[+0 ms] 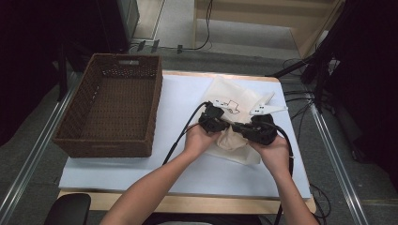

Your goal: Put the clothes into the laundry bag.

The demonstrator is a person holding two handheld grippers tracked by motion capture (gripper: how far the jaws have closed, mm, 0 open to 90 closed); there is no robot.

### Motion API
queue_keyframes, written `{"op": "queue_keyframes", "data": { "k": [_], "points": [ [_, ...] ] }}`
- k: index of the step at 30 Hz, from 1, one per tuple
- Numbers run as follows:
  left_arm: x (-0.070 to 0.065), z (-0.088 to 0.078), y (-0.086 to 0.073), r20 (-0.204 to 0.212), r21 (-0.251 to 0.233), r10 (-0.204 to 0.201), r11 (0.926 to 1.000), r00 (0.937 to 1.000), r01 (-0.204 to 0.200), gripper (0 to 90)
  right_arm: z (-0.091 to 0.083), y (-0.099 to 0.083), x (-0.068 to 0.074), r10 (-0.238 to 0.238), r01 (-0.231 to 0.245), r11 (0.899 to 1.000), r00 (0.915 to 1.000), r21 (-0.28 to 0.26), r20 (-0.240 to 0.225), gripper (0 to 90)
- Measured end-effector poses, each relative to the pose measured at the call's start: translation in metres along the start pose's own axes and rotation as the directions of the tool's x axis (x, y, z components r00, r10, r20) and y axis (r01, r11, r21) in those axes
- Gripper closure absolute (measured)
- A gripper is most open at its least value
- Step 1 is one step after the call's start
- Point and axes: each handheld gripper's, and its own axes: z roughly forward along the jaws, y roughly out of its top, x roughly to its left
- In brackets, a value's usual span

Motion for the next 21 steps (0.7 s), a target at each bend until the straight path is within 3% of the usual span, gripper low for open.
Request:
{"op": "queue_keyframes", "data": {
  "k": [12, 14, 19, 21],
  "points": [
    [0.004, 0.016, 0.005, 0.003, 0.044, 0.012, 0.999, 0.9999, -0.013, 85.0, 0.006, -0.003, -0.005, 0.023, -0.023, 0.999, 0.9997, 0.024, 0.001, 87.5],
    [0.005, 0.018, 0.006, 0.011, 0.044, 0.0, 0.999, 0.9999, 0.0, 84.9, 0.007, -0.003, -0.005, 0.018, -0.018, 1.0, 0.9998, 0.026, 0.0, 87.5],
    [0.005, 0.022, 0.004, 0.012, 0.058, 0.032, 0.9978, 0.9994, -0.033, 85.1, 0.008, -0.004, -0.007, 0.022, -0.022, 0.999, 0.9997, 0.029, 0.002, 87.6],
    [0.007, 0.023, 0.005, 0.021, 0.058, 0.025, 0.998, 0.9995, -0.027, 85.2, 0.008, -0.004, -0.007, 0.023, -0.023, 0.999, 0.9997, 0.032, 0.004, 87.5]
  ]
}}
